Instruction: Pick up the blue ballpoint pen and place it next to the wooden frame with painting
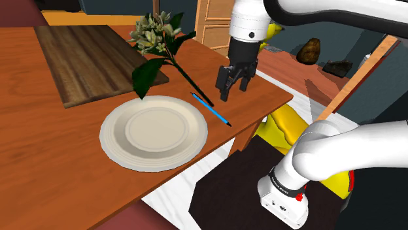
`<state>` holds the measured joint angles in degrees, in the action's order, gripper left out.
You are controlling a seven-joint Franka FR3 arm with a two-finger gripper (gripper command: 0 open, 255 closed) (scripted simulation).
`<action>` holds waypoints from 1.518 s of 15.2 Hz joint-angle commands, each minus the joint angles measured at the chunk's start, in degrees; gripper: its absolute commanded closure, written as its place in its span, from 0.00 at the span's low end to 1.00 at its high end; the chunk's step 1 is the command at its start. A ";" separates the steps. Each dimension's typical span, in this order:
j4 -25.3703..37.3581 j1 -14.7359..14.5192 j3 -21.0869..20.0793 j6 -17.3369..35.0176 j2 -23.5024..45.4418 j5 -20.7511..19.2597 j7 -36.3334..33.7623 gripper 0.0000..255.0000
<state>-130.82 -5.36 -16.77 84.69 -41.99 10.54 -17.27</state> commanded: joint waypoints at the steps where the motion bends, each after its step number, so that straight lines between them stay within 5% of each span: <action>1: 2.46 -0.24 -2.15 -0.80 1.42 1.69 -3.26 0.00; 5: 6.42 -0.57 -6.45 -1.06 4.39 4.49 -9.25 0.00; 13: -0.54 -1.25 -7.31 4.05 2.50 5.60 -8.72 0.00; 20: -0.53 -1.25 -7.30 4.04 2.50 5.60 -8.72 0.00; 21: -0.53 -1.25 -7.30 4.04 2.50 5.60 -8.72 1.00; 23: -0.53 -1.25 -7.30 4.04 2.50 5.60 -8.72 1.00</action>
<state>-131.35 -6.61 -24.08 88.74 -39.49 16.13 -25.99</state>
